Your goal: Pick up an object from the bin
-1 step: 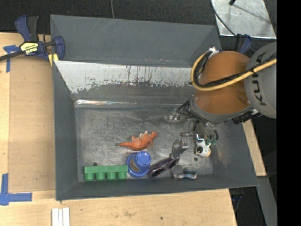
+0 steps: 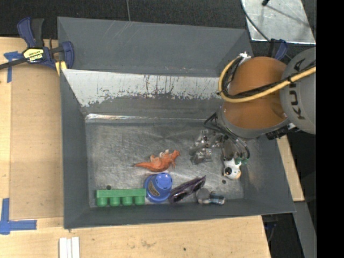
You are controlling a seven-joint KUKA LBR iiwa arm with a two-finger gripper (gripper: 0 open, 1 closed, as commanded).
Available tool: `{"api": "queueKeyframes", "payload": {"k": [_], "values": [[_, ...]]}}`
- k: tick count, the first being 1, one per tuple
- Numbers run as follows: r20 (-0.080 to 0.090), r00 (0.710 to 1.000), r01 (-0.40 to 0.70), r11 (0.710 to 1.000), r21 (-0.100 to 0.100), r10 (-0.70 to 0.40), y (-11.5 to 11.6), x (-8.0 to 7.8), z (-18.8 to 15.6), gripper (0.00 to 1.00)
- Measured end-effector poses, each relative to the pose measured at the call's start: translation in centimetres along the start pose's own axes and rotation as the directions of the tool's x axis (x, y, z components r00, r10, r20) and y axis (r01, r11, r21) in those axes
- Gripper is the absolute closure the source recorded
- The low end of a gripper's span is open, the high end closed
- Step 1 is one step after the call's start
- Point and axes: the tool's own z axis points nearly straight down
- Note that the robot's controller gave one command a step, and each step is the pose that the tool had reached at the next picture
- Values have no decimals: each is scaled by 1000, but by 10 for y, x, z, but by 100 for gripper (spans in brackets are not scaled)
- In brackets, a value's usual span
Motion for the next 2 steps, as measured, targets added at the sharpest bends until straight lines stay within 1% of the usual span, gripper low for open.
{"api": "queueKeyframes", "payload": {"k": [1,2], "values": [[0,1000,0,1000,0,0,0,0,0,0],[0,1000,0,1000,0,0,0,0,0,0]]}}
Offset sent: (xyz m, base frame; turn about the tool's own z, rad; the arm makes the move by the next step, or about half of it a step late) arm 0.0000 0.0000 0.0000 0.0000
